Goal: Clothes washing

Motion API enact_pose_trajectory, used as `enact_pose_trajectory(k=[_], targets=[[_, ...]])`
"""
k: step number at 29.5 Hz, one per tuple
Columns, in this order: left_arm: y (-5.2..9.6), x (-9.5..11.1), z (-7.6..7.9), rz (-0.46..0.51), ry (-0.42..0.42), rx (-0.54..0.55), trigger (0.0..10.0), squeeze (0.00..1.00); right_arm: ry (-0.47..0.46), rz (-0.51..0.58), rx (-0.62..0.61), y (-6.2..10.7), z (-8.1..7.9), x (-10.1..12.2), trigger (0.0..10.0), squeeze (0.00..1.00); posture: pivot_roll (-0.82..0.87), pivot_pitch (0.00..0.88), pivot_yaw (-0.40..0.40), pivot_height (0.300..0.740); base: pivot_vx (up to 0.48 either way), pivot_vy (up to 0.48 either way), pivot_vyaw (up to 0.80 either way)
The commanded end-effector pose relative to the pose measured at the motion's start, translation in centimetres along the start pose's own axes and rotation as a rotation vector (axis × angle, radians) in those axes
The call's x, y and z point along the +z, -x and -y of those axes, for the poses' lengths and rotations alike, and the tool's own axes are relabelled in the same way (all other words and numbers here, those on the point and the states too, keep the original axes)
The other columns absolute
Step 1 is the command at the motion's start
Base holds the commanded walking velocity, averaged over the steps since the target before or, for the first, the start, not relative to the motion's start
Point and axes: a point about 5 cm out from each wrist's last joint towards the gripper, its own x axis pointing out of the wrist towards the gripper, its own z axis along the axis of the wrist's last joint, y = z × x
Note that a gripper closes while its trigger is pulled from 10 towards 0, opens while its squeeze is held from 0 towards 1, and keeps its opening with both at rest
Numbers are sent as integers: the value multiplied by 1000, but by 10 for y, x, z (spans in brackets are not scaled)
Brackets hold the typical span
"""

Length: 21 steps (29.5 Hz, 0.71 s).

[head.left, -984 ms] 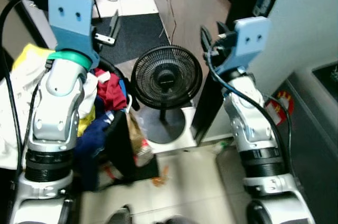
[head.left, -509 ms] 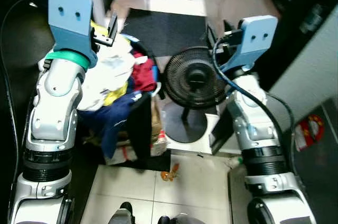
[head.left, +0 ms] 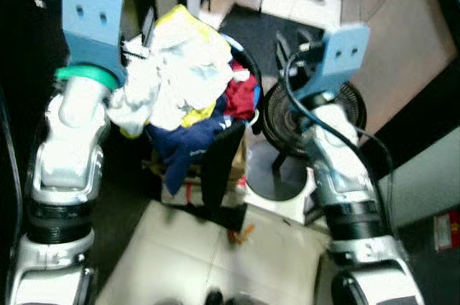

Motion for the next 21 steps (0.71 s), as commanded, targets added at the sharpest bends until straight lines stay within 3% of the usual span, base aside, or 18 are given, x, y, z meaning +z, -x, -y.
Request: enact_pose_trajectory(k=[1, 21], targets=[[0, 3, 6, 15, 5, -22, 10000, 0, -2, -19, -27, 3, 8, -4, 10000, 0, 122, 80, -43, 740, 465, 0, 0], [-1, 1, 6, 9, 11, -25, 10000, 0, 8, -26, -33, 4, 10, -6, 10000, 0, 122, 82, -41, 740, 443, 0, 0]])
